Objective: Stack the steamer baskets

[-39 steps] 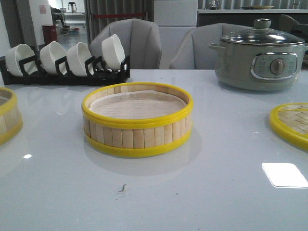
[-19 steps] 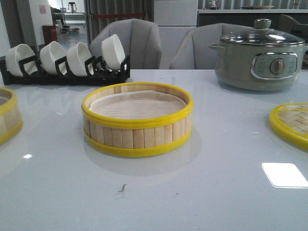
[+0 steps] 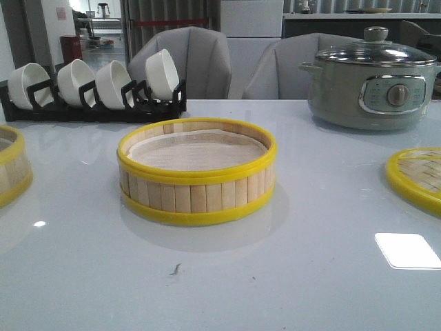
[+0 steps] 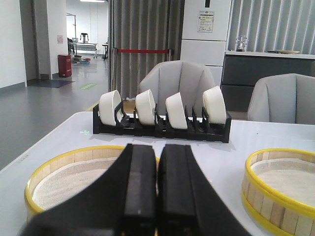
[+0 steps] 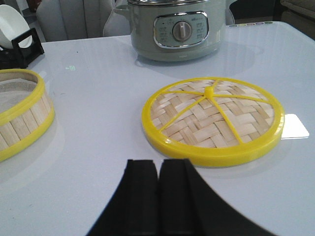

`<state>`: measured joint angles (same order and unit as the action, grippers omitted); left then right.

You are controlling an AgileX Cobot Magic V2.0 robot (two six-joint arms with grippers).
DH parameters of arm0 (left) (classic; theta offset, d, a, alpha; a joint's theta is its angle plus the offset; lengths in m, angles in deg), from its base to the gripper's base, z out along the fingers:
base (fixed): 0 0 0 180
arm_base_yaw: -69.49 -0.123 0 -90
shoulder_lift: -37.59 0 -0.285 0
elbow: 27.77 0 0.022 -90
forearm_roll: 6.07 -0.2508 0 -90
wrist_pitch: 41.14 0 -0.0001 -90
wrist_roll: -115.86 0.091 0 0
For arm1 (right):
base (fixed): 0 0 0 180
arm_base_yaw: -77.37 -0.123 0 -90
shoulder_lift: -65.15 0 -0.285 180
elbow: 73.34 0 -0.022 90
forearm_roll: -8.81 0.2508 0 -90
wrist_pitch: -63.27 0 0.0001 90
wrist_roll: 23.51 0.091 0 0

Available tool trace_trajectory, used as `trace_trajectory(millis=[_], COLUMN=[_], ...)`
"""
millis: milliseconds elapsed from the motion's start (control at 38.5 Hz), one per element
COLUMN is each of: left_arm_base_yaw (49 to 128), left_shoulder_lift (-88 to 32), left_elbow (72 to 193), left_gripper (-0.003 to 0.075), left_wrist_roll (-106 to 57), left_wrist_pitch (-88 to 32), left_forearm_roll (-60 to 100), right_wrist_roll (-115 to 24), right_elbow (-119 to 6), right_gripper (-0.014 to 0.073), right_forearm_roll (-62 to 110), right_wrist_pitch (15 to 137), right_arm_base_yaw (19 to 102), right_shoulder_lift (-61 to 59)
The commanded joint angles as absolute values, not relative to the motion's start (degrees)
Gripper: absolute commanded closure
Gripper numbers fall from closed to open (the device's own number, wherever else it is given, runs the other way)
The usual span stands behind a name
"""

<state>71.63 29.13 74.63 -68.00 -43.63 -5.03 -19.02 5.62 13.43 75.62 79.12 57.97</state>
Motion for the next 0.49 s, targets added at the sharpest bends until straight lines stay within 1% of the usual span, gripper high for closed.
trace_trajectory(millis=[0,467], left_arm_base_yaw=[71.69,72.74], left_shoulder_lift=[28.63,28.63], left_elbow=[74.66,74.79], left_gripper=[0.0624,0.0624], left_wrist_roll=[-68.08,-68.22], left_wrist_pitch=[-48.27,-47.46], left_forearm_roll=[-4.96,-4.7], right_wrist_roll=[-19.17,-19.17], right_elbow=[4.75,4.75], right_gripper=[0.0521,0.0521], right_forearm_roll=[12.61,12.61], right_wrist_pitch=[70.22,70.22], right_arm_base_yaw=[79.39,79.39], right_shoulder_lift=[59.16,59.16])
